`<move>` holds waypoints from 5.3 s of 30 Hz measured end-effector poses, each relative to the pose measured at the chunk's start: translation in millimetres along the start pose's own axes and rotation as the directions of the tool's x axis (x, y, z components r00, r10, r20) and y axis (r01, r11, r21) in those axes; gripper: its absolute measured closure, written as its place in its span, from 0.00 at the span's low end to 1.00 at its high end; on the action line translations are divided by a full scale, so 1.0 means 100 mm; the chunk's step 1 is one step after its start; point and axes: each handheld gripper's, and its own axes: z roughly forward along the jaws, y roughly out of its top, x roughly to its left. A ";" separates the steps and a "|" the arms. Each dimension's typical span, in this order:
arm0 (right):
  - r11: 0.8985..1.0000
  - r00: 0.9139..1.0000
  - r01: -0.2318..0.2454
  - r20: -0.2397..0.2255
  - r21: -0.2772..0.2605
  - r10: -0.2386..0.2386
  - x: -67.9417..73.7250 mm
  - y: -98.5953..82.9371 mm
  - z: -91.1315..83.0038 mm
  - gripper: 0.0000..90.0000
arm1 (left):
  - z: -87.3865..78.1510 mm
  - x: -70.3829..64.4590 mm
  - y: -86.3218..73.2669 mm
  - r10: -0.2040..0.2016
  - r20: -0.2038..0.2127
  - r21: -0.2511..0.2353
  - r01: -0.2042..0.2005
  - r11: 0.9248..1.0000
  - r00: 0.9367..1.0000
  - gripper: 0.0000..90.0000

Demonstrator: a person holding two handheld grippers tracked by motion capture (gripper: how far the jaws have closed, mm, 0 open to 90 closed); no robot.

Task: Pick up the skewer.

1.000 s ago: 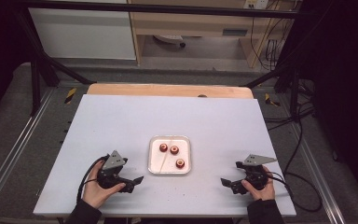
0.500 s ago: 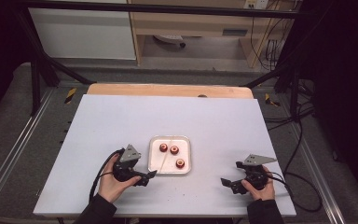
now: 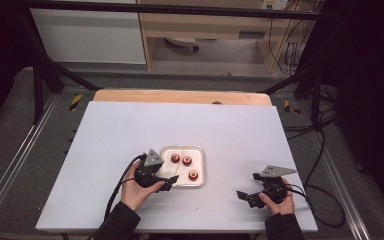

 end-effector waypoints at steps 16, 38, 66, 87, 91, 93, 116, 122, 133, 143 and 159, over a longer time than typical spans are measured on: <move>1.000 1.000 0.009 0.000 0.007 -0.009 0.00 0.00 0.01 0.01 | 0.26 -0.10 0.08 -0.023 -0.059 0.030 0.025 0.999 0.998 0.59; 1.000 1.000 0.009 -0.003 0.009 -0.009 0.00 0.00 0.01 0.01 | 0.43 -0.18 0.09 -0.001 -0.143 0.067 0.010 0.998 0.990 0.84; 1.000 1.000 0.017 -0.007 0.009 -0.017 0.01 0.00 0.02 0.01 | 0.39 -0.19 0.04 -0.059 -0.167 -0.008 0.058 0.998 0.984 0.99; 0.994 0.992 0.103 0.071 0.043 -0.106 0.15 0.11 0.13 0.01 | 0.02 -0.12 0.05 0.038 -0.060 -0.032 -0.040 0.999 0.997 0.99; 0.988 0.985 0.148 0.084 0.047 -0.152 0.21 0.18 0.13 0.01 | 0.00 -0.15 0.06 0.067 -0.031 -0.019 -0.068 0.998 0.997 0.99; 0.987 0.984 0.156 0.083 0.043 -0.159 0.23 0.20 0.13 0.01 | 0.00 -0.16 0.07 0.082 -0.017 -0.006 -0.082 0.997 0.997 0.99; 0.866 0.865 0.475 0.100 0.157 -0.492 0.60 0.46 0.24 0.09 | 0.10 -0.44 0.25 0.215 0.085 0.070 -0.221 0.973 0.973 0.99; 0.813 0.816 0.549 0.087 0.192 -0.572 0.66 0.50 0.24 0.13 | 0.17 -0.56 0.35 0.246 0.105 0.084 -0.255 0.963 0.964 0.99; 0.721 0.720 0.662 0.093 0.202 -0.687 0.70 0.48 0.23 0.26 | 0.35 -0.76 0.48 0.306 0.137 0.123 -0.323 0.938 0.942 0.99; 0.585 0.584 0.783 0.075 0.213 -0.808 0.70 0.45 0.25 0.48 | 0.48 -0.93 0.58 0.347 0.179 0.141 -0.373 0.917 0.921 0.99; 0.366 0.373 0.896 0.023 0.252 -0.928 0.70 0.40 0.32 0.79 | 0.54 -1.06 0.62 0.377 0.218 0.156 -0.414 0.897 0.900 0.99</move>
